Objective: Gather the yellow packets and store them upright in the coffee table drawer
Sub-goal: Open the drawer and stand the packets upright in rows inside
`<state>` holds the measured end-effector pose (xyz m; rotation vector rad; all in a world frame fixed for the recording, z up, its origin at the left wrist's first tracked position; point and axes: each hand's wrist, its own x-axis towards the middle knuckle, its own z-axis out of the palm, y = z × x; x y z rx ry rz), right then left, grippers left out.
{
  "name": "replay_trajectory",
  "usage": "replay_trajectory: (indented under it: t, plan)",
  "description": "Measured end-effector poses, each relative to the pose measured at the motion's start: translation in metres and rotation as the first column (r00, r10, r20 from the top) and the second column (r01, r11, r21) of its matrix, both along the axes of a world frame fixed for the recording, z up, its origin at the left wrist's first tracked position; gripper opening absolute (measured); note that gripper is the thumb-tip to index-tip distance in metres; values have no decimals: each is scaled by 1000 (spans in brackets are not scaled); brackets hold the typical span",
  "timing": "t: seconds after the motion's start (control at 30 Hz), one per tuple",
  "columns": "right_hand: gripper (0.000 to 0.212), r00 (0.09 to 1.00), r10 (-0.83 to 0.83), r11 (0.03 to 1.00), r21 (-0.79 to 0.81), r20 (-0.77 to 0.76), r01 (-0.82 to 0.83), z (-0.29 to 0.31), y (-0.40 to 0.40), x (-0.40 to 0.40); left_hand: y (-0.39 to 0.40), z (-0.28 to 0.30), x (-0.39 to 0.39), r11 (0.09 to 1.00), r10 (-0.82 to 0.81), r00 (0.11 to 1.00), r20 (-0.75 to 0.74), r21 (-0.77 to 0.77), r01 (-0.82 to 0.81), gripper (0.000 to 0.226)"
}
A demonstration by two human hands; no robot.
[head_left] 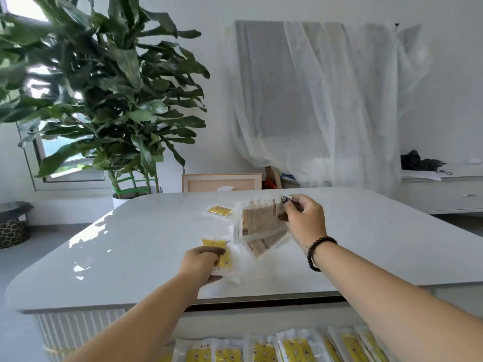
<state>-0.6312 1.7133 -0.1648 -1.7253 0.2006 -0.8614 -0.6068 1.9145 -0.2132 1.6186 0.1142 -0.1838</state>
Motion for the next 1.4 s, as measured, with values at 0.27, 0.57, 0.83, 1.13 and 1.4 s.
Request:
replay_trajectory:
  t: [0.27,0.57,0.83,1.13,1.4]
  plan:
    - [24,919,345,821,414,188,-393,35,27,-79,2,39,-82,980,-93,990,-103,-187,73,18]
    - [16,789,555,587,548,264,-596,37,55,-154,23,56,-169,860,-498,841,-209,-244,449,75]
    - [19,801,568,696,409,189,-590,31,57,-191,35,54,-209,913,-373,925,-67,-202,353,25]
    - [19,880,450,737,493,154,-463,19,54,-184,36,48,-212,937,-346,937,-43,-59,343,21]
    - [22,849,503,691,516,161,-507,13,58,-179,21,40,-215,917,-397,917,-41,-72,393,23]
